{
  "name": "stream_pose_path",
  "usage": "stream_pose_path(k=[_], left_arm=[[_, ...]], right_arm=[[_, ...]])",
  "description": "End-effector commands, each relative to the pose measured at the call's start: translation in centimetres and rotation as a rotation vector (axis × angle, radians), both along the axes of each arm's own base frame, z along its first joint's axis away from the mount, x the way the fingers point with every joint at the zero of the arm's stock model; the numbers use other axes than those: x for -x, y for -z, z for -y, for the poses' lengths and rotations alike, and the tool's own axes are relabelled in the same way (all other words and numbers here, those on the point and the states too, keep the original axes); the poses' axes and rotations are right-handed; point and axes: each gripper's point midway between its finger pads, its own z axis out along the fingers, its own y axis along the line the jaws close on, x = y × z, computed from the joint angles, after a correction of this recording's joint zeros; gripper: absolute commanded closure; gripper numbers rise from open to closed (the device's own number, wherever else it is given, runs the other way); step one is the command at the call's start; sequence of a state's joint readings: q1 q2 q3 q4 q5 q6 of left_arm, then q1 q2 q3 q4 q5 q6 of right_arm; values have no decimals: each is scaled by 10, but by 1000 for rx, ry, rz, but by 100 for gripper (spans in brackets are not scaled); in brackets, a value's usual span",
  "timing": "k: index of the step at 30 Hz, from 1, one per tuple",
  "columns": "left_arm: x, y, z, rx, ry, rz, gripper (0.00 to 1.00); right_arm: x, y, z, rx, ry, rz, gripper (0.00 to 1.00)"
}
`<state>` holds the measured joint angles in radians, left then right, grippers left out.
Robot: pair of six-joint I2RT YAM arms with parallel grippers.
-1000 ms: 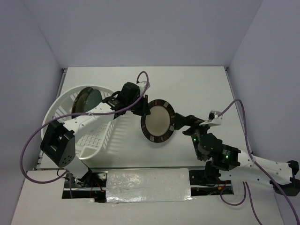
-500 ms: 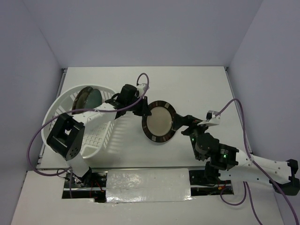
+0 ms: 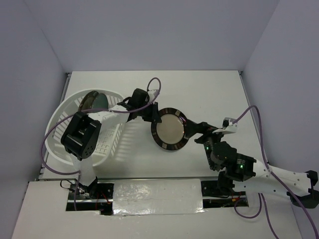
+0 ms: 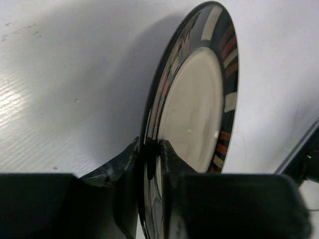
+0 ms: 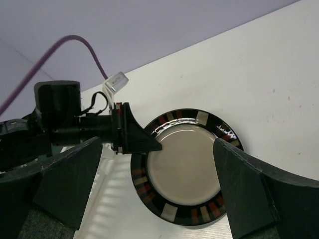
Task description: Unload the plates from the dish rack
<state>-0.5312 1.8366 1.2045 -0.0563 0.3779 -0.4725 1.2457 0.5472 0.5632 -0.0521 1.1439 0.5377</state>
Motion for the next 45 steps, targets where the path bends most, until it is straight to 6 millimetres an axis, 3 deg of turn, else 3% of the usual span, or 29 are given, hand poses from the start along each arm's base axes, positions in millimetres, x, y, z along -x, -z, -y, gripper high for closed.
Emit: stream_pose_path(k=[1, 8, 19, 23, 37, 41, 45], left_arm=[[-25, 11, -18, -131, -43, 83, 69], [-36, 28, -37, -267, -112, 64, 62], [-36, 15, -67, -414, -197, 105, 54], [-37, 19, -78, -474, -217, 100, 52], [-33, 43, -92, -596, -245, 99, 47], [-31, 38, -91, -609, -245, 114, 47], [-27, 17, -79, -637, -221, 168, 48]], right_arm=[[1, -13, 5, -65, 11, 22, 1], [1, -13, 5, -64, 8, 19, 1], [2, -15, 7, -78, 8, 20, 1], [2, -16, 8, -83, 7, 27, 1], [3, -15, 8, -83, -1, 29, 1], [3, -13, 9, -75, -4, 35, 1], [3, -17, 6, -86, -11, 42, 1]])
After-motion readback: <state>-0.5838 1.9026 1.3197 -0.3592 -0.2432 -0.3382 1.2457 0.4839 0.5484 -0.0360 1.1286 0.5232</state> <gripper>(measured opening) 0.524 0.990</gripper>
